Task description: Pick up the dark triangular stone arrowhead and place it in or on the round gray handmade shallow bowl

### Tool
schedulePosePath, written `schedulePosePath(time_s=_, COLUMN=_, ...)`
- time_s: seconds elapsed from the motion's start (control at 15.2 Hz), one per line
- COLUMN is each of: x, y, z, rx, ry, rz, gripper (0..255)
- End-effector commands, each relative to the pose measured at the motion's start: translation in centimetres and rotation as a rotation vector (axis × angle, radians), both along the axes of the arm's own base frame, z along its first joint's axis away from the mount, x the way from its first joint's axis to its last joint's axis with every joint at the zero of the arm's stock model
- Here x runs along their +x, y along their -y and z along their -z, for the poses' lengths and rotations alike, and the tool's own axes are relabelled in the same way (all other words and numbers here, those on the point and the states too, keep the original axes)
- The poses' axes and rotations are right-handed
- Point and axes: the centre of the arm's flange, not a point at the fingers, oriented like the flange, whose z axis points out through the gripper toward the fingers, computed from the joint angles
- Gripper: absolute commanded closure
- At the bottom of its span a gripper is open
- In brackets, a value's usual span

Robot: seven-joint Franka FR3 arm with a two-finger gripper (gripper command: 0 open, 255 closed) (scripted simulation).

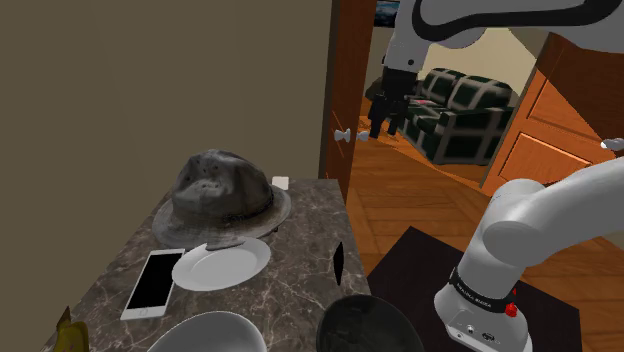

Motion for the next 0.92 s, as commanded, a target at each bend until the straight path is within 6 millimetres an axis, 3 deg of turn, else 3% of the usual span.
schedulePosePath(time_s=0.0, x=0.0, y=0.0, z=0.0, rx=0.000, ry=0.000, rz=0.000, gripper=0)
schedulePosePath(time_s=0.46, x=-7.2, y=-9.1, z=3.3, rx=-0.118, ry=0.123, rz=0.231, gripper=0)
schedulePosePath(time_s=0.86, x=-11.2, y=-17.6, z=7.6, rx=-0.219, ry=0.228, rz=0.429, gripper=0)
